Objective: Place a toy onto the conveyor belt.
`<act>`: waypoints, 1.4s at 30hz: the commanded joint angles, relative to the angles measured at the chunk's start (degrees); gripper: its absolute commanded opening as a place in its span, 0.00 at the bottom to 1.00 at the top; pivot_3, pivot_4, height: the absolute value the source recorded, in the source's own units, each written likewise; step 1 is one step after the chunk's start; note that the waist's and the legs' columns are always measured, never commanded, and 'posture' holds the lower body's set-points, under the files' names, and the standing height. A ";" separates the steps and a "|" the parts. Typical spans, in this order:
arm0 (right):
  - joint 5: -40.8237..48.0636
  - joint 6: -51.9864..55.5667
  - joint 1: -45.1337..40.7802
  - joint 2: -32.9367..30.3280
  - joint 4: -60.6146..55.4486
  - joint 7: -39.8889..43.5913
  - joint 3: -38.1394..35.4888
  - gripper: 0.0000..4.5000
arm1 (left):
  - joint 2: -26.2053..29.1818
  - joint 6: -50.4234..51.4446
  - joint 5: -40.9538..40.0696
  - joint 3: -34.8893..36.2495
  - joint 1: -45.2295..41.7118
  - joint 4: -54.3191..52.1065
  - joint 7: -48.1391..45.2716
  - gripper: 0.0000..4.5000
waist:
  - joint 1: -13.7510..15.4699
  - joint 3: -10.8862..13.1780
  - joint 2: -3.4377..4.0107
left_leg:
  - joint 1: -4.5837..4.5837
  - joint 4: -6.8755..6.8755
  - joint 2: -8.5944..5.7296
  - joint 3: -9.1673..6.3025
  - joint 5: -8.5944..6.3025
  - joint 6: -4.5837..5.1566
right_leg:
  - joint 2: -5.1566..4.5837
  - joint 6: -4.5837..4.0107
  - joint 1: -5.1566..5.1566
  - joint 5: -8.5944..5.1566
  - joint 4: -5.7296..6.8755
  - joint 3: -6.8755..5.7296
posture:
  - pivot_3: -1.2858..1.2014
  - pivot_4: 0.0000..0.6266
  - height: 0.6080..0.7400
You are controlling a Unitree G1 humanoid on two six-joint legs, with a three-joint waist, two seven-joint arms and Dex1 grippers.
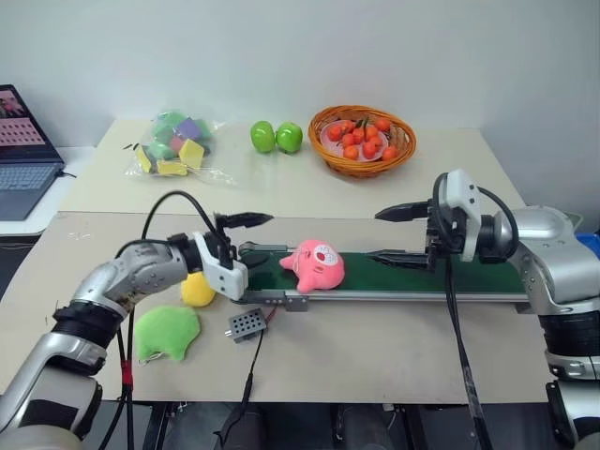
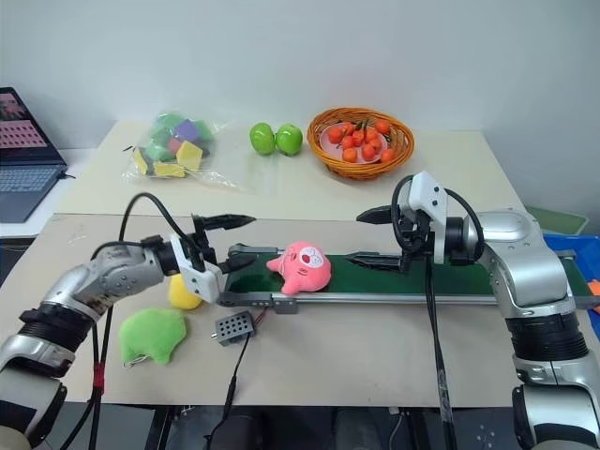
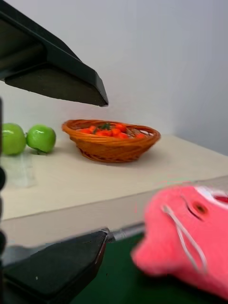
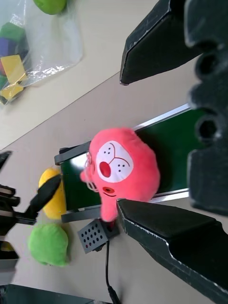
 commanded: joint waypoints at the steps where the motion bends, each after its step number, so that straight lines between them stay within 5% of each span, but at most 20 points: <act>1: 0.35 -0.90 -1.25 -0.38 -0.47 0.06 -1.56 1.00 | -1.97 20.48 -19.16 4.86 0.30 -5.57 -11.91 0.99 | -0.01 0.00 0.00 | -0.01 0.01 0.00 0.00 0.00 0.00 | 0.00 0.00 0.00 0.00 0.00 0.00 | 0.52 0.24 0.99; 5: 0.20 -1.02 -1.57 -0.22 -0.27 0.12 -1.31 1.00 | -3.30 49.26 -37.80 8.82 0.54 -16.18 -19.54 0.99 | -0.38 0.00 0.00 | -0.07 0.09 0.01 -0.05 -0.01 0.02 | 0.02 0.01 -0.01 0.00 0.02 -0.01 | 0.52 0.24 0.99; 12: 0.05 -0.89 -1.67 -1.22 -0.56 0.05 -2.07 1.00 | -1.88 79.13 -57.60 16.79 -1.61 -27.01 -23.09 0.99 | -0.90 0.01 0.00 | -0.09 0.14 0.02 -0.11 -0.04 0.07 | 0.06 0.01 -0.01 -0.01 0.02 0.00 | 0.52 0.24 0.99; 35: 2.25 2.53 3.72 -1.42 -6.78 -6.17 -7.10 1.00 | -6.20 85.17 -51.07 19.18 -8.40 -24.14 -21.99 0.99 | -0.63 0.01 -0.01 | -0.08 0.16 -0.02 -0.10 -0.04 0.07 | 0.06 0.00 0.00 -0.01 -0.09 0.04 | 0.52 0.24 0.99; 42: 2.41 2.52 3.30 -1.66 -6.66 -5.84 -7.08 1.00 | -2.98 86.71 -50.53 20.76 -6.82 -24.39 -25.39 0.99 | -0.76 0.01 -0.01 | -0.08 0.17 -0.02 -0.10 -0.04 0.07 | 0.07 0.00 0.00 -0.01 -0.09 0.04 | 0.52 0.24 0.99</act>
